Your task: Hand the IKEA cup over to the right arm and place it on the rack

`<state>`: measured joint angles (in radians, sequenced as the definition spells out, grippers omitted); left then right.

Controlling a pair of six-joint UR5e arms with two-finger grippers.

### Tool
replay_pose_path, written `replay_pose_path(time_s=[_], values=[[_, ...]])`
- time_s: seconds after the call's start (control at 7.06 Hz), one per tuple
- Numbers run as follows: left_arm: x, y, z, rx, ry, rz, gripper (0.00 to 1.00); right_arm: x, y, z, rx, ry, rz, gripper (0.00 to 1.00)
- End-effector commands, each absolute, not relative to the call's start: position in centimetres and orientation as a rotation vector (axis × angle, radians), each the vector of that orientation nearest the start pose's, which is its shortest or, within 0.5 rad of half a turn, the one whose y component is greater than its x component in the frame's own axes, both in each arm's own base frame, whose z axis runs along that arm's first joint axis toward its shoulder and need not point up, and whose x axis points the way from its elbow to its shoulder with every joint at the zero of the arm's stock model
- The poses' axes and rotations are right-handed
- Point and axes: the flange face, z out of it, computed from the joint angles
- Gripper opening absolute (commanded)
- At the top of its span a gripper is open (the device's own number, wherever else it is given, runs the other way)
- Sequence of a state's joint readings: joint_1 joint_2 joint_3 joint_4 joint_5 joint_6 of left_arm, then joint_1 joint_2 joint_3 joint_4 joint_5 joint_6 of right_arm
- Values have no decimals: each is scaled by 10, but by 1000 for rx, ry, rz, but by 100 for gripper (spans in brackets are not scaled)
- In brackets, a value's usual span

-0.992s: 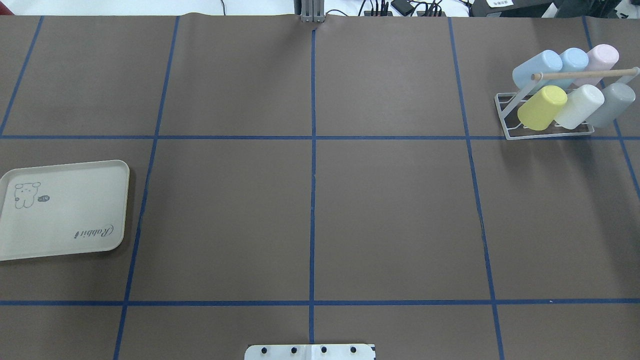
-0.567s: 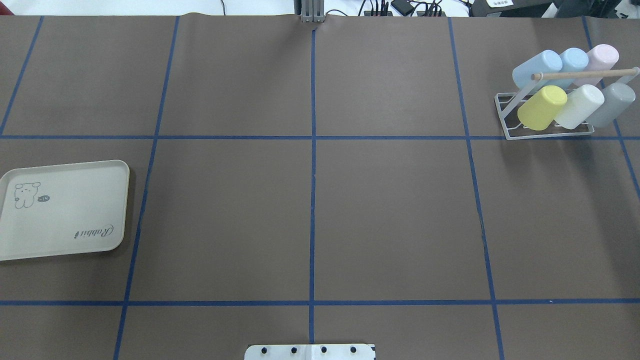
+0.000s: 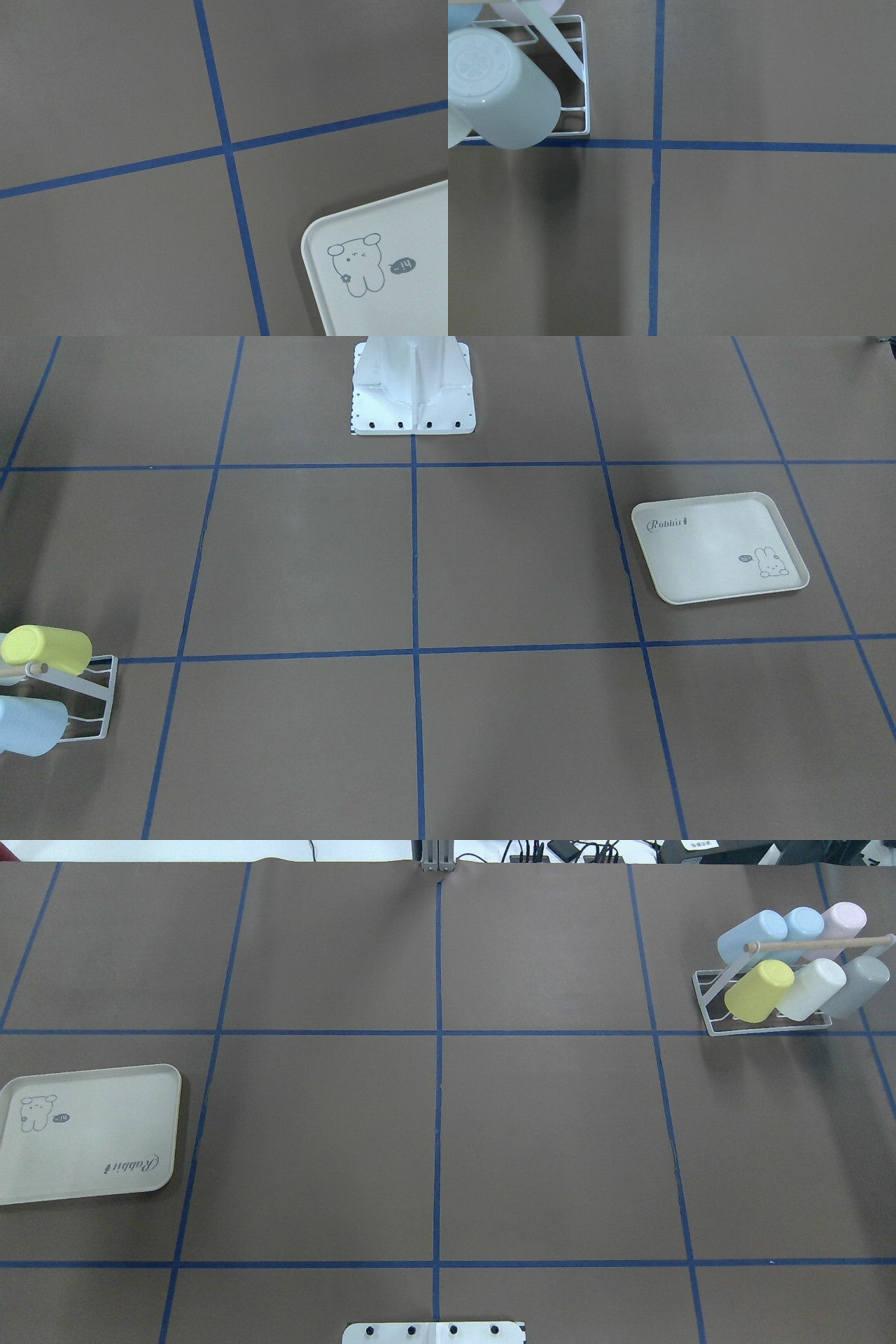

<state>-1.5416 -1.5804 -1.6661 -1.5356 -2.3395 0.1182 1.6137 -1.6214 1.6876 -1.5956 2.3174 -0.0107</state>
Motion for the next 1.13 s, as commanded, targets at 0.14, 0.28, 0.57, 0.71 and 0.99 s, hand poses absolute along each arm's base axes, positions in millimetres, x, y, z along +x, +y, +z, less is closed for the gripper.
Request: replay_pose_path(time_s=[0.14, 0.28, 0.57, 0.71, 0.99], values=[[-50, -503, 606, 70, 766, 24, 100, 86, -469, 629, 61, -744, 15, 100], [-50, -505, 603, 81, 768, -9, 100, 86, -469, 628, 62, -745, 14, 100], [-49, -504, 609, 78, 775, -14, 100, 86, -470, 628, 62, -744, 14, 100], [-49, -504, 608, 79, 775, -14, 100, 86, -471, 627, 64, -742, 14, 100], [-49, -505, 609, 77, 775, -16, 100, 85, -471, 627, 63, -744, 12, 100]])
